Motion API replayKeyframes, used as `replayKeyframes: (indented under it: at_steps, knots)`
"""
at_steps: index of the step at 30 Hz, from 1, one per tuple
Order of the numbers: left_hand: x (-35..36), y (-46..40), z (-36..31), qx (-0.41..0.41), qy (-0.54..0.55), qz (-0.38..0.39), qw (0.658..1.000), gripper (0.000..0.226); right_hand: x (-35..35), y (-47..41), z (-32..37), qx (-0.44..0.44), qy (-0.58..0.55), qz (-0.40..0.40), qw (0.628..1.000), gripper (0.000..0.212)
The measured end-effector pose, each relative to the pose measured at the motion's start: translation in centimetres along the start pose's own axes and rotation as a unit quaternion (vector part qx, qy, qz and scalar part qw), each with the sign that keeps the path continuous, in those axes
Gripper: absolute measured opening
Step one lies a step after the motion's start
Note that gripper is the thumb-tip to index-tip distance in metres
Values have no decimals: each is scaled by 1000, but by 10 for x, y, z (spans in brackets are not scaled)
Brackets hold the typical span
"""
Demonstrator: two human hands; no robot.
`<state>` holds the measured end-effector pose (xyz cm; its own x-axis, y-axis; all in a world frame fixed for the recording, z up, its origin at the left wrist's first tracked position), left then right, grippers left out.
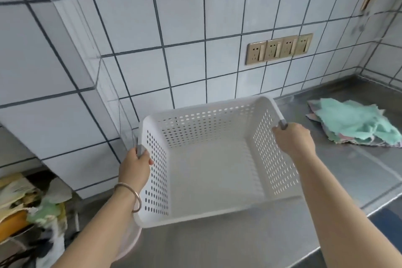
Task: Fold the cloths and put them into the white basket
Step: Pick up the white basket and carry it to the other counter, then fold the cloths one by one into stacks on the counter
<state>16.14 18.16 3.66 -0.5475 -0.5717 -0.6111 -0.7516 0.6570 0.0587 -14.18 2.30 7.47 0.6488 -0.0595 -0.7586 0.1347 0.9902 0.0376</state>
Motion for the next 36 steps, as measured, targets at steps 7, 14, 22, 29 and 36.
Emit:
replayKeyframes:
  at_steps: [7, 14, 22, 29, 36]
  knots:
    - [19, -83, -12, 13, -51, 20, 998, 15, 49, -77, 47, -20, 12, 77, 997, 31]
    - [36, -128, -14, -43, -156, -10, 987, 17, 96, -138, 64, -53, 22, 170, 984, 36]
    - [47, -154, -7, -103, -256, -55, 960, 24, 135, -185, 86, -158, 95, 255, 949, 25]
    - [51, -152, -4, -114, -311, -93, 939, 30, 149, -192, 92, -203, 159, 244, 935, 35]
    - [49, -128, -22, -120, -397, -59, 908, 40, 151, -181, 91, -105, -2, 219, 970, 41]
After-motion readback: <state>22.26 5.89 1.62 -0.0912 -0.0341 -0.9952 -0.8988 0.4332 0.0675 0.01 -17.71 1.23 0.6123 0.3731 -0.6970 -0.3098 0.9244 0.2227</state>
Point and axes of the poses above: each hand's wrist, its own y-axis away from the middle knuckle, its own x-axis out of the palm, z = x × y, the point moved 1 cm from there along -y, towards the middle knuckle, and after that the axes turned 5 degrees about -y, right-handed, at the moved point
